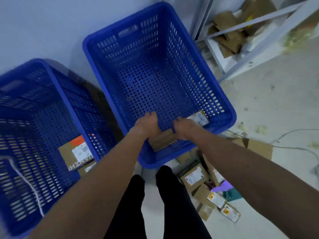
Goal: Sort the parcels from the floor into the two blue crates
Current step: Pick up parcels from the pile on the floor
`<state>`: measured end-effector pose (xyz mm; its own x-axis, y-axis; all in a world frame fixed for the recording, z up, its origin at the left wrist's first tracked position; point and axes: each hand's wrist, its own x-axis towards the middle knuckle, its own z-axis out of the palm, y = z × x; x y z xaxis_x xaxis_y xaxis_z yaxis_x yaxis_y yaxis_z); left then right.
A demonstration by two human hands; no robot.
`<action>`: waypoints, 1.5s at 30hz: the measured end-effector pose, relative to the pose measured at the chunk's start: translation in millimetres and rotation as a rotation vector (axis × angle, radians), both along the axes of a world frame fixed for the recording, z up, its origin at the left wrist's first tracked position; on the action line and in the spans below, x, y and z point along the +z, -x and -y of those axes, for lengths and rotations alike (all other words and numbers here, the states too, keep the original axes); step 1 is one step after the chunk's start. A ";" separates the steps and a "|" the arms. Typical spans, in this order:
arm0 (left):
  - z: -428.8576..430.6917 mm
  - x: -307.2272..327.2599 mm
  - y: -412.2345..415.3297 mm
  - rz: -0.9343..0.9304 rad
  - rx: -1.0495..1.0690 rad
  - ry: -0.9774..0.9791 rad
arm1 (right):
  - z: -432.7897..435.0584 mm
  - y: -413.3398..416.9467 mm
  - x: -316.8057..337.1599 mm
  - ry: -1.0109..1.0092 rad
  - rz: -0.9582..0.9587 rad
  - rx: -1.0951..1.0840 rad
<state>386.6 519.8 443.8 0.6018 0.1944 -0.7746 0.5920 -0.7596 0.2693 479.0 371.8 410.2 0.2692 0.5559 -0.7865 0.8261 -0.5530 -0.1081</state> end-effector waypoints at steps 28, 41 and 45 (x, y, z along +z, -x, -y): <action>90.6 183.3 218.0 0.314 -0.449 -0.029 | 230.6 345.6 215.0 0.121 0.259 -0.799; 209.4 120.7 273.9 0.205 -0.646 0.045 | 297.7 428.9 144.4 -0.091 0.216 -0.999; 239.1 64.7 298.3 0.107 -0.684 0.048 | 317.4 448.3 90.6 -0.039 0.157 -0.947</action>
<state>88.3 280.7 508.5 0.6504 -0.2894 -0.7023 -0.0477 -0.9383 0.3425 30.7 54.3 500.8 0.7206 0.0783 -0.6890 0.0445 -0.9968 -0.0667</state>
